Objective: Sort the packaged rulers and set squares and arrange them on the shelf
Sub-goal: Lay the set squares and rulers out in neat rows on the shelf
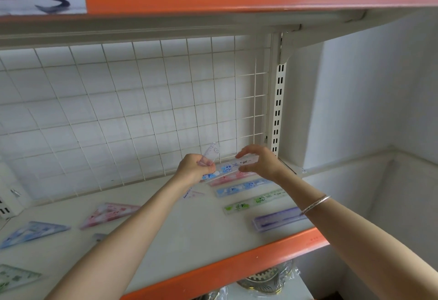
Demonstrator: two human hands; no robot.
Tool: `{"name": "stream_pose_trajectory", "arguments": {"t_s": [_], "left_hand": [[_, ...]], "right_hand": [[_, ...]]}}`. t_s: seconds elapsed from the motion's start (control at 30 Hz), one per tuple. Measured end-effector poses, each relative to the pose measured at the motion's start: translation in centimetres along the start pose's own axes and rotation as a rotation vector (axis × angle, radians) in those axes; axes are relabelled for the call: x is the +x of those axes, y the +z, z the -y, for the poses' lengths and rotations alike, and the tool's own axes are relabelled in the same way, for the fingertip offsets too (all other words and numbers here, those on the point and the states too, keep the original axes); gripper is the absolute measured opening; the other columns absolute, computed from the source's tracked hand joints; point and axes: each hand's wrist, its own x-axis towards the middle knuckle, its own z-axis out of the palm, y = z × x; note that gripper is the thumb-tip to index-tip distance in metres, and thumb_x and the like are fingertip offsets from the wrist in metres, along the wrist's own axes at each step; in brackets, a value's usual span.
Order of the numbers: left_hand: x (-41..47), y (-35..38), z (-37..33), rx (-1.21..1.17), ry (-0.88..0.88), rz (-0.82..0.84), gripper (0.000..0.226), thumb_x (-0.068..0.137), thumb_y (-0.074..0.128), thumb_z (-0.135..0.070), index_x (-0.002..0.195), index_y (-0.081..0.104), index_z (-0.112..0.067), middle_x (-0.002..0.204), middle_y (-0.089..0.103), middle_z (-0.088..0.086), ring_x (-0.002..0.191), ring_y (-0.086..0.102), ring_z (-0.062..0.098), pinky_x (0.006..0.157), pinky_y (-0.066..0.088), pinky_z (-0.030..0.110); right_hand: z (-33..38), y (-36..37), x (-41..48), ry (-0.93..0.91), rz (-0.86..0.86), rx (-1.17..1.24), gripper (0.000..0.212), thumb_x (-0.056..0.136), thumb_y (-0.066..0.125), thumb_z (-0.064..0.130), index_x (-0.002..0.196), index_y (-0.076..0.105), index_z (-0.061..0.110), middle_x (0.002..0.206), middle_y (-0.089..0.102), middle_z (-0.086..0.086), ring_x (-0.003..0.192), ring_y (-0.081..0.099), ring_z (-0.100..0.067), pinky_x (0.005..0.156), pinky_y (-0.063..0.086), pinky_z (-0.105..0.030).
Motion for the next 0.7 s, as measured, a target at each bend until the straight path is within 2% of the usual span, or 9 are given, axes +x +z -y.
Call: {"name": "stream_pose_trajectory", "arguments": {"t_s": [0.1,0.2,0.3,0.4,0.5,0.63,0.7], "left_hand": [[-0.1,0.8,-0.1,0.006,0.011,0.005,0.011,0.081,0.075,-0.017,0.086,0.066,-0.015,0.085,0.064,0.001,0.086,0.06,0.018,0.078,0.052,0.033],[-0.1,1.4,-0.2,0.001,0.004,0.022,0.011,0.081,0.075,-0.016,0.082,0.065,-0.017,0.083,0.063,0.0,0.085,0.06,0.017,0.076,0.05,0.031],[-0.1,1.7,-0.2,0.016,-0.007,0.044,0.011,0.08,0.076,-0.015,0.081,0.065,-0.017,0.082,0.062,0.0,0.083,0.059,0.016,0.074,0.05,0.029],[0.0,1.8,-0.4,0.001,-0.006,0.044,0.011,0.081,0.074,-0.013,0.086,0.065,-0.013,0.082,0.061,0.0,0.076,0.057,0.011,0.06,0.049,0.02],[0.1,1.6,-0.7,-0.044,-0.008,0.007,0.008,0.085,0.07,-0.01,0.083,0.063,-0.012,0.083,0.062,0.004,0.07,0.057,0.011,0.048,0.047,0.015],[0.6,0.7,-0.3,0.057,0.01,-0.074,0.018,0.09,0.055,-0.016,0.073,0.061,-0.012,0.083,0.068,0.005,0.061,0.056,0.016,0.064,0.045,0.026],[0.5,0.4,-0.2,0.057,-0.004,-0.046,0.023,0.093,0.048,-0.016,0.077,0.062,-0.011,0.08,0.065,0.004,0.06,0.054,0.016,0.061,0.044,0.026]], "right_hand": [[0.5,0.3,-0.8,-0.089,0.027,-0.166,0.033,0.074,0.079,0.021,0.105,0.07,0.026,0.115,0.065,0.008,0.111,0.054,-0.011,0.103,0.035,-0.03],[0.7,0.8,-1.3,-0.184,0.017,-0.219,0.031,0.076,0.078,0.019,0.105,0.071,0.025,0.114,0.066,0.005,0.103,0.054,-0.008,0.092,0.039,-0.021],[0.8,0.9,-1.5,-0.247,0.062,-0.285,0.029,0.079,0.076,0.017,0.107,0.071,0.022,0.11,0.067,0.006,0.09,0.054,-0.004,0.078,0.035,-0.015],[0.8,0.4,-1.5,-0.286,0.102,-0.349,0.029,0.081,0.073,0.019,0.11,0.07,0.018,0.109,0.068,0.003,0.09,0.057,-0.009,0.075,0.037,-0.015],[0.7,-0.1,-1.4,-0.294,0.12,-0.424,0.029,0.083,0.07,0.019,0.112,0.068,0.017,0.11,0.067,0.001,0.093,0.061,-0.012,0.077,0.043,-0.018],[0.0,-1.0,-0.9,-0.256,0.182,-0.528,0.032,0.082,0.07,0.016,0.114,0.066,0.016,0.113,0.066,0.001,0.098,0.061,-0.013,0.087,0.05,-0.026],[-0.5,-1.2,-0.5,-0.219,0.216,-0.561,0.034,0.081,0.071,0.016,0.114,0.065,0.015,0.114,0.066,0.0,0.099,0.06,-0.014,0.09,0.051,-0.029]]}}
